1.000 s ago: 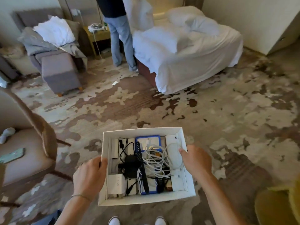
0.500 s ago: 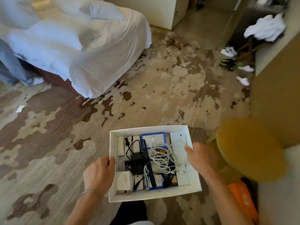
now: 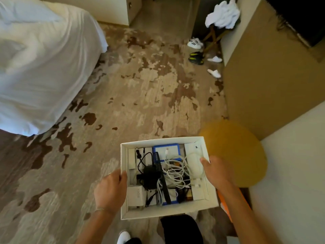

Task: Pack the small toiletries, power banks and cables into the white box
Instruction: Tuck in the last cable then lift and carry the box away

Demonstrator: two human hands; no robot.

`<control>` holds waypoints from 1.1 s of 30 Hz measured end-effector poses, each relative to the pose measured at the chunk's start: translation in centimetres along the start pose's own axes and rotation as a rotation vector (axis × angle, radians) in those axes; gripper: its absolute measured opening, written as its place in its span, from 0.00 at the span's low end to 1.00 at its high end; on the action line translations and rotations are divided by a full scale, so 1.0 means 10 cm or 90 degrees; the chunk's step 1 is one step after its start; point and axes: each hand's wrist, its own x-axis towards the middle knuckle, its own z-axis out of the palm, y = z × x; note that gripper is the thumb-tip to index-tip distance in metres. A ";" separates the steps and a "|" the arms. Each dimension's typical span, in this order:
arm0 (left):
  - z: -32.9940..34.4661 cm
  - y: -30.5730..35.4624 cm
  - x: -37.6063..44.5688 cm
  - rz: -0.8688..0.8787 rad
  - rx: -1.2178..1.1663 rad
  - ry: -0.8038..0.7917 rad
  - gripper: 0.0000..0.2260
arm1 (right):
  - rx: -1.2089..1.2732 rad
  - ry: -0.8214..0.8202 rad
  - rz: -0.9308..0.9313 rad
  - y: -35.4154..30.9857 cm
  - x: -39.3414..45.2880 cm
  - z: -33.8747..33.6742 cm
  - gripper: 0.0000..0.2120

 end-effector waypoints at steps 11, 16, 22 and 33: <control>1.18 1.91 0.61 -0.027 0.092 -0.036 0.19 | 0.072 -0.013 0.030 1.38 1.57 -0.67 0.19; 1.78 2.65 0.87 -0.004 0.142 -0.101 0.16 | 0.139 0.014 0.092 2.01 2.13 -0.82 0.20; 2.52 3.22 1.14 0.033 0.170 -0.169 0.13 | 0.158 0.056 0.159 2.76 2.64 -0.72 0.19; 3.79 3.61 1.65 0.147 0.242 -0.256 0.14 | 0.041 0.053 0.224 3.82 3.32 -0.43 0.21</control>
